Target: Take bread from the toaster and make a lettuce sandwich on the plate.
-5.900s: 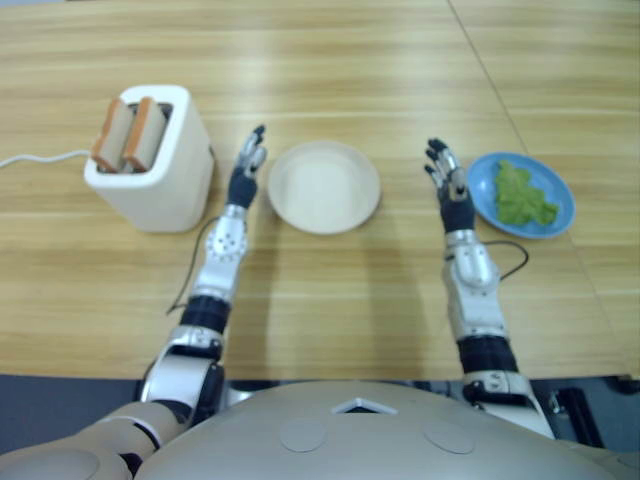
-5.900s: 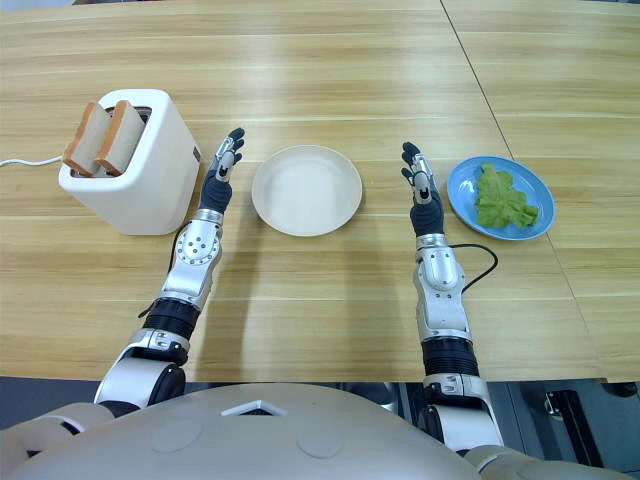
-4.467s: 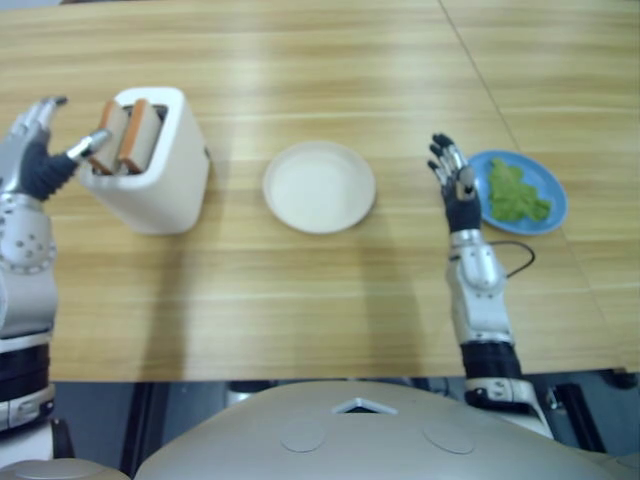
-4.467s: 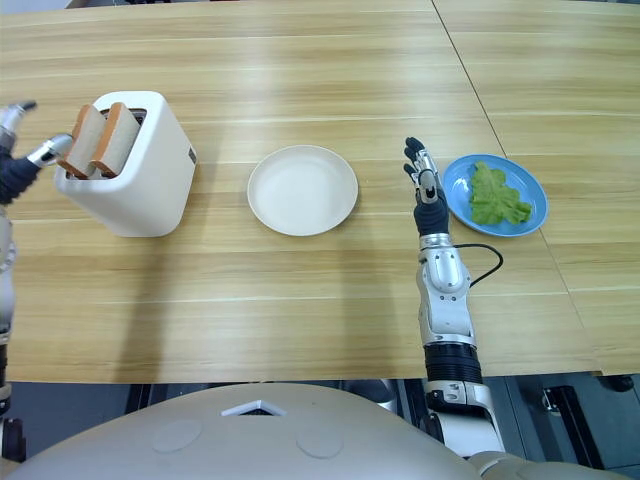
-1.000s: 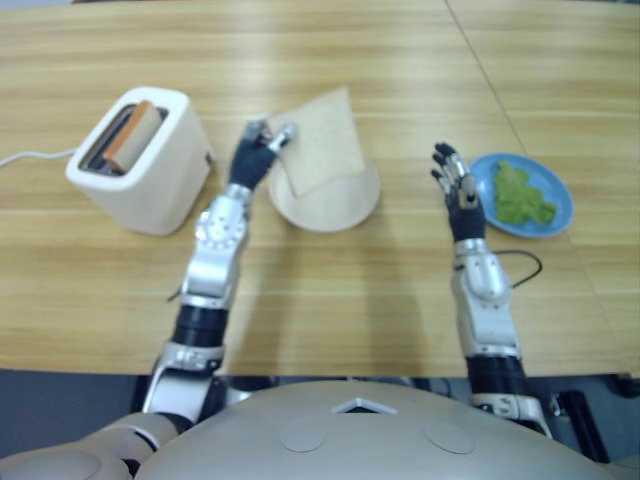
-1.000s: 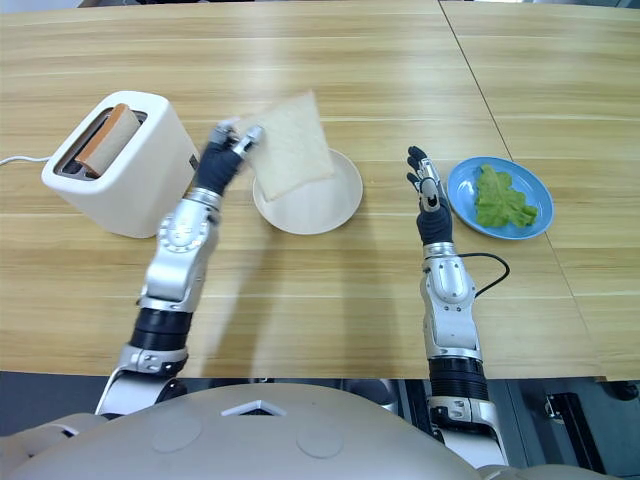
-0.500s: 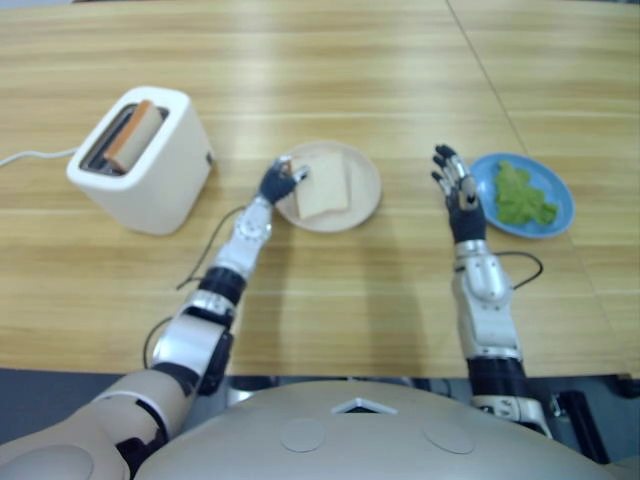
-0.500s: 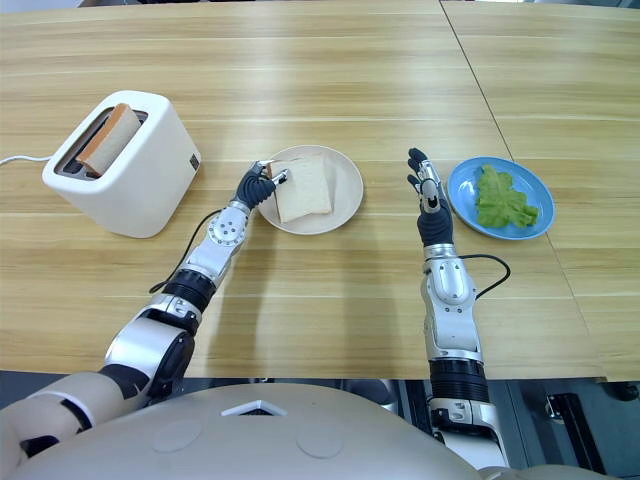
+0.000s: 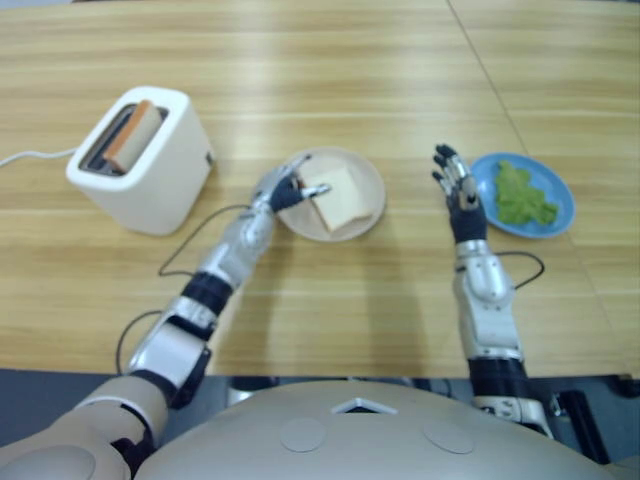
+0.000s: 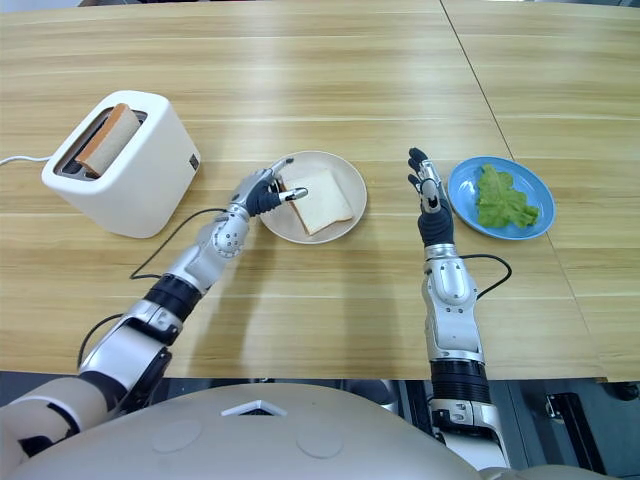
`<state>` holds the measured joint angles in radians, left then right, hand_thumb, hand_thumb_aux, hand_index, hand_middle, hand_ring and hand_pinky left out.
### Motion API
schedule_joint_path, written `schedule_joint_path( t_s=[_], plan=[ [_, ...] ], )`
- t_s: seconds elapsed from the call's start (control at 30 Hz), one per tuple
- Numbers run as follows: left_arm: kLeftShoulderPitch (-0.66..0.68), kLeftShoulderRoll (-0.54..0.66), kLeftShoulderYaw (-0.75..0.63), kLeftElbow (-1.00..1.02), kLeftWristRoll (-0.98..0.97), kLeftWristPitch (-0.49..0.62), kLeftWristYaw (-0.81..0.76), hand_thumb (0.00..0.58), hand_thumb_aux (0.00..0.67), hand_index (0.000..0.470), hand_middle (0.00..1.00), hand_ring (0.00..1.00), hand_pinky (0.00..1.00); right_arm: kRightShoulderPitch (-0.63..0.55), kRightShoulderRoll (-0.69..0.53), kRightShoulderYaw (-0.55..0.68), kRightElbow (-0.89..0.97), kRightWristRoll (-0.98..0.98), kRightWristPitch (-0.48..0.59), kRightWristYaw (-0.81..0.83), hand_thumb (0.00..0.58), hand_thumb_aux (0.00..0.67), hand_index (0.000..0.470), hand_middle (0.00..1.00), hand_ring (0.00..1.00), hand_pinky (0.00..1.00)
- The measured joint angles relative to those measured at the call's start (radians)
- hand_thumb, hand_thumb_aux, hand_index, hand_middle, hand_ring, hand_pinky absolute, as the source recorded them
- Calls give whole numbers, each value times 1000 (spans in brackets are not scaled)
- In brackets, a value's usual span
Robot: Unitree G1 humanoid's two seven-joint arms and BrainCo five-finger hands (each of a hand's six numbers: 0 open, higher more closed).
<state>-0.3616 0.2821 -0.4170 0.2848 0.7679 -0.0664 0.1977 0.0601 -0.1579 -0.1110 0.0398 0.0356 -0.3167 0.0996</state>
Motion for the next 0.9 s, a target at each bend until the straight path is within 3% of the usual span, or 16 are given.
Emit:
schedule_joint_path(
  t_s=[0.17,0.3,0.43,0.57,0.73,0.9],
  plan=[
    [105,41,59,-359,149,76,75,0,0,0,0,0,0,0,-4,-1,-15,0,2,1,0,0,0,0,0,0],
    [177,58,172,-563,157,94,100,0,0,0,0,0,0,10,-23,-5,-23,-15,2,-1,0,0,0,0,0,0],
    [205,37,213,-504,64,77,86,0,0,0,0,0,0,0,-112,-49,-39,-65,-6,-20,0,0,0,0,0,0],
    [220,-15,241,-308,-98,39,60,0,0,0,0,0,0,-36,-292,-135,18,-156,-40,-68,0,0,0,0,0,0],
    [225,-62,246,-124,-215,-22,46,0,0,0,0,0,0,-130,-673,-70,367,-599,-16,-336,0,0,0,0,0,0],
    [223,-74,222,-87,-216,-50,63,0,0,0,0,0,0,-381,-768,236,845,-913,19,-518,0,0,0,0,0,0]
  ],
)
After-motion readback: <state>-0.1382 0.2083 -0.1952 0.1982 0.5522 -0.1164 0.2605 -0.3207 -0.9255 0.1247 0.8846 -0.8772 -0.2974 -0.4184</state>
